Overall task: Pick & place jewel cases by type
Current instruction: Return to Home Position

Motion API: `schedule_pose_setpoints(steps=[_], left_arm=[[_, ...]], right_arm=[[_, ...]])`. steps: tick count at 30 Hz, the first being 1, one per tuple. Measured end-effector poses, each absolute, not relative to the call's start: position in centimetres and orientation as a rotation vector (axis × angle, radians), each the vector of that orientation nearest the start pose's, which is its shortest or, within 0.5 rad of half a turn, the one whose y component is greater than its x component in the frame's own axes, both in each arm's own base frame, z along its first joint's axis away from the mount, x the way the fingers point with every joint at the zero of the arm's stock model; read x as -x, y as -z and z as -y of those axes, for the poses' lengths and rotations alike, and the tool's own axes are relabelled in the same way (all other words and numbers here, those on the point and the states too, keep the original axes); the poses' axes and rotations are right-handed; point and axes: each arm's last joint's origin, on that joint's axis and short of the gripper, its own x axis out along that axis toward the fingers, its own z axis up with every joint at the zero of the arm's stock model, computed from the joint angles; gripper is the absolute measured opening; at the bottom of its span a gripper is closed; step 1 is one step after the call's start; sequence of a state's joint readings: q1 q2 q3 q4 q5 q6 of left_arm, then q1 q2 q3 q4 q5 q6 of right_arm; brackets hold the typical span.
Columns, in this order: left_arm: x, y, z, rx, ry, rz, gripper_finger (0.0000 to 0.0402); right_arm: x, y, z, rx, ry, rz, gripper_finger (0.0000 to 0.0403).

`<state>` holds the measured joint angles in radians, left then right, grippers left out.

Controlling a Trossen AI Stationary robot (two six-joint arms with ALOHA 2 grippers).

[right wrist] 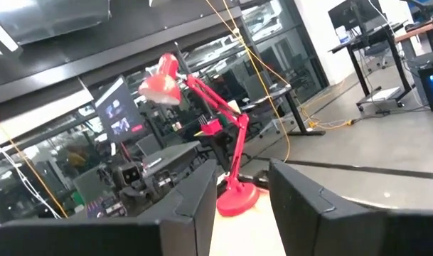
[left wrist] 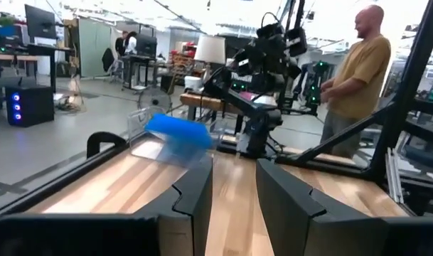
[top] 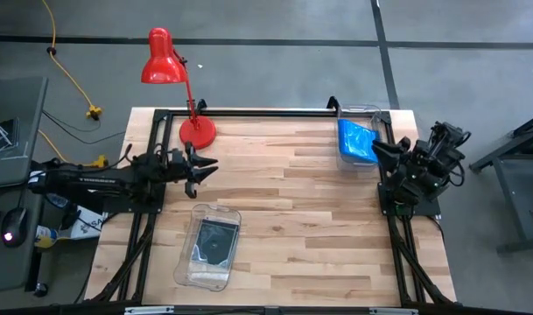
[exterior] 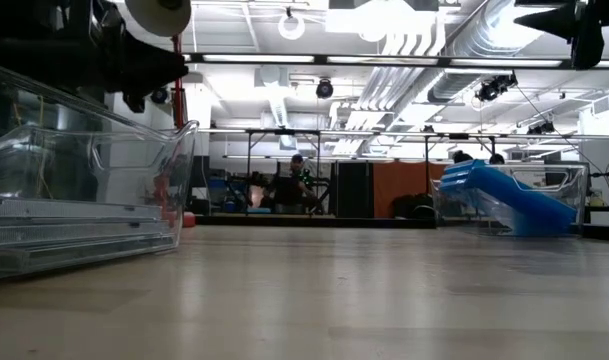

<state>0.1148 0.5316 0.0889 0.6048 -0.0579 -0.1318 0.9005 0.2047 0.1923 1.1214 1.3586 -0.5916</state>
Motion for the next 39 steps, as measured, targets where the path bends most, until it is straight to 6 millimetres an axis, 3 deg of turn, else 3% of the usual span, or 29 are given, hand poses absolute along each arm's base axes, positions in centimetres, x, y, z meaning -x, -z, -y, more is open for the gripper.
schedule_pose_setpoints(steps=[14,23,33,39], left_arm=[[-13.0,-18.4,-1.6,0.129,-0.132,0.152,0.0105],[-13.1,-17.8,-1.5,0.108,-0.089,0.095,0.0105],[-13.1,-17.6,-1.3,-0.133,-0.026,0.069,0.0105],[-13.1,-17.5,-1.2,-0.167,-0.004,0.071,0.0105]], right_arm=[[-5.4,-23.2,-2.2,-0.528,0.488,0.339,0.011],[-5.5,-23.1,-2.3,-0.492,0.497,0.321,0.011],[-5.8,-22.2,-2.7,-0.412,0.631,0.167,0.011],[-6.0,-21.9,-2.9,-0.374,0.636,0.149,0.011]])
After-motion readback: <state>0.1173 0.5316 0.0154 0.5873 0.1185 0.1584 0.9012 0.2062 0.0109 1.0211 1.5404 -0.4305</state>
